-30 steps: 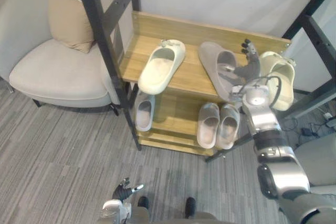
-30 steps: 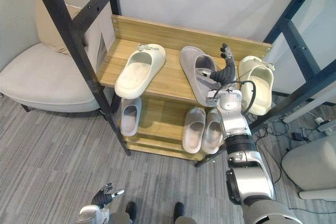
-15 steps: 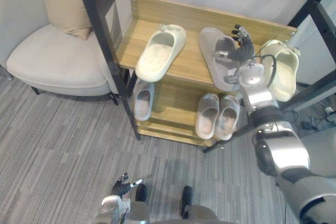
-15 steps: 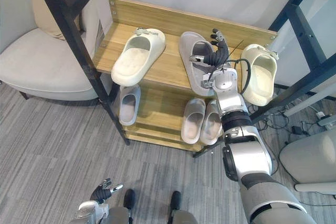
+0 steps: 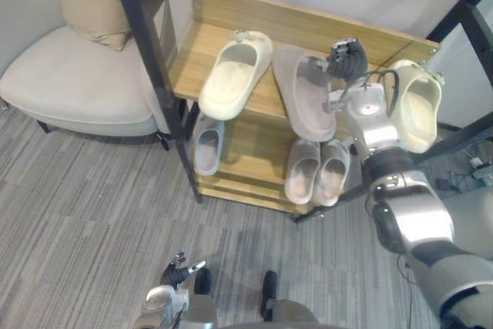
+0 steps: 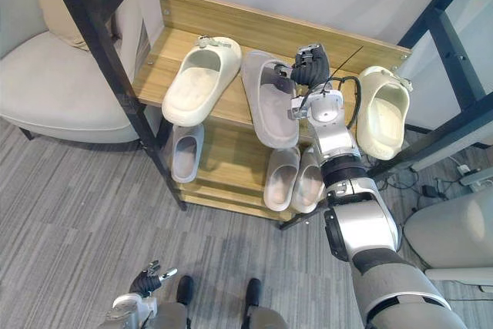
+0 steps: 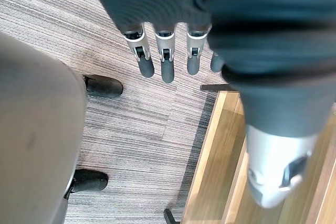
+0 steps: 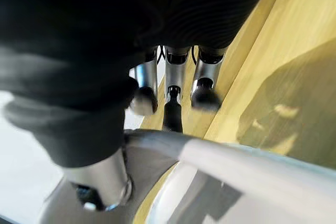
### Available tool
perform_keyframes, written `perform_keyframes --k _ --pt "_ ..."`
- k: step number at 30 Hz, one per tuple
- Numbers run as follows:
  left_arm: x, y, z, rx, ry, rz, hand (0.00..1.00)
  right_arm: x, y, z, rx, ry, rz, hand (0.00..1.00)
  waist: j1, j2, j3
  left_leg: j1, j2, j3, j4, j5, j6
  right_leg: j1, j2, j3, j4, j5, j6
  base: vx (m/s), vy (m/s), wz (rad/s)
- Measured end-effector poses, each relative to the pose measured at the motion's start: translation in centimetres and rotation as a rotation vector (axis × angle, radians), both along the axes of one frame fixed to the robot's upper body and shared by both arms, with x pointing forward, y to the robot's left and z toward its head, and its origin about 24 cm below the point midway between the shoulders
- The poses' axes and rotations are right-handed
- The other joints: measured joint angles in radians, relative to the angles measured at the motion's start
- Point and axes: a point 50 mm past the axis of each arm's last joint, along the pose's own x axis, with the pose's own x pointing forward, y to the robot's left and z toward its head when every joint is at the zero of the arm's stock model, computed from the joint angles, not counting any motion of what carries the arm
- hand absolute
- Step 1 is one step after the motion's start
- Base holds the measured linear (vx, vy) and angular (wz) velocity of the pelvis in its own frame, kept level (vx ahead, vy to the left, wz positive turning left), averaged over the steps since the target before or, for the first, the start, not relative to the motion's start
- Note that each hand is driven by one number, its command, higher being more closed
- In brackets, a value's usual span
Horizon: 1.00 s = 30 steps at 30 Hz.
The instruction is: Organize the slippers on the shoe rack
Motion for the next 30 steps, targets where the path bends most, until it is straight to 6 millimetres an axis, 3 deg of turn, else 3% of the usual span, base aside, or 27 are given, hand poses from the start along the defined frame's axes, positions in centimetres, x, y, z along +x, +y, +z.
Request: perform_keyframes --k 5,8,13,17,26,30 --pt "0.0 0.0 0.0 0.0 0.001 0.002 0.0 -0.5 0.6 0.2 -0.011 -0.038 0.03 1.0 -0.002 0.0 0.0 0.001 0.001 0.002 0.002 0.0 0.0 0.0 0.0 0.001 0.0 0.0 0.0 0.0 0.0 0.0" --pt "-0.1 0.1 0.0 -0.003 0.001 0.013 0.0 -1.9 1.0 -0.1 -0.018 -0.097 0.07 1.0 -0.006 0.0 0.0 0.003 0.002 0.003 0.003 0.0 -0.001 0.002 0.001 0.001 0.002 0.0 0.001 0.0 0.0 0.0" --pt "-0.5 0.2 -0.1 -0.005 0.008 0.033 0.0 -5.0 1.2 -1.9 -0.002 -0.172 0.112 1.0 -0.022 0.0 -0.001 0.008 0.003 0.005 0.004 -0.001 -0.001 0.005 0.001 0.002 0.005 0.0 0.001 0.0 0.0 0.0" --pt "-1.1 0.4 -0.3 0.007 0.028 0.022 0.0 -8.8 0.9 -3.5 0.067 -0.25 0.112 1.0 -0.054 0.001 -0.013 0.02 0.003 0.009 0.017 -0.013 -0.009 0.022 0.0 0.008 0.005 -0.008 0.012 0.0 0.001 -0.02" --pt "-2.3 -0.1 -0.9 0.02 0.077 -0.019 0.0 -13.8 0.8 -4.3 0.108 -0.361 0.094 1.0 -0.082 0.025 -0.074 0.035 0.013 0.021 0.031 -0.027 -0.01 0.035 0.008 0.019 0.005 -0.013 0.02 0.0 -0.001 -0.04" --pt "-2.6 -0.2 -1.0 0.018 0.086 -0.019 0.0 -16.0 1.1 -6.5 0.117 -0.313 0.103 1.0 -0.087 0.028 -0.093 0.056 0.011 0.02 0.031 -0.027 -0.009 0.057 0.006 0.018 0.005 -0.015 0.021 0.0 0.0 0.0"
